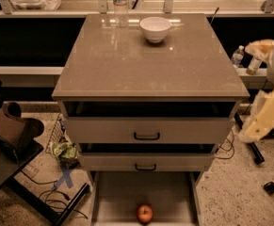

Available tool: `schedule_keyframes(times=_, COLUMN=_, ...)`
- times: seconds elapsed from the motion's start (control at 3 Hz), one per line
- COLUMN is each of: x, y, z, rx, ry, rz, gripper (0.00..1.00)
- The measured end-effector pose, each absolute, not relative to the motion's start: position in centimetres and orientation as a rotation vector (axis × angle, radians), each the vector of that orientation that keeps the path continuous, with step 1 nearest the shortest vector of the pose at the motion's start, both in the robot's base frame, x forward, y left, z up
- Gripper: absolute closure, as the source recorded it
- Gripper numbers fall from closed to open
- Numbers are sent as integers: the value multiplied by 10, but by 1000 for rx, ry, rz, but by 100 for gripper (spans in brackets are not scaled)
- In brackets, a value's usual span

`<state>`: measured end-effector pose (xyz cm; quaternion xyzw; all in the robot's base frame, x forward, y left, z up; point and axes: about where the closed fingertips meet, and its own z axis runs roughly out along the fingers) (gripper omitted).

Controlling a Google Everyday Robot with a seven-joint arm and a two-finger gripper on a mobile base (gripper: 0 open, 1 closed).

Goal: Pick apple from bottom drawer and place on counter

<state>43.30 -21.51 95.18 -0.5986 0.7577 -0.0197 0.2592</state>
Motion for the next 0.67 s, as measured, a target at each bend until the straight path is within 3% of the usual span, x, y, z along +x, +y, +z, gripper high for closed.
schedule_keyframes(times=0.67, x=428, y=-256, z=801, rx=-1325, ry=1956, rz=238, gripper=0)
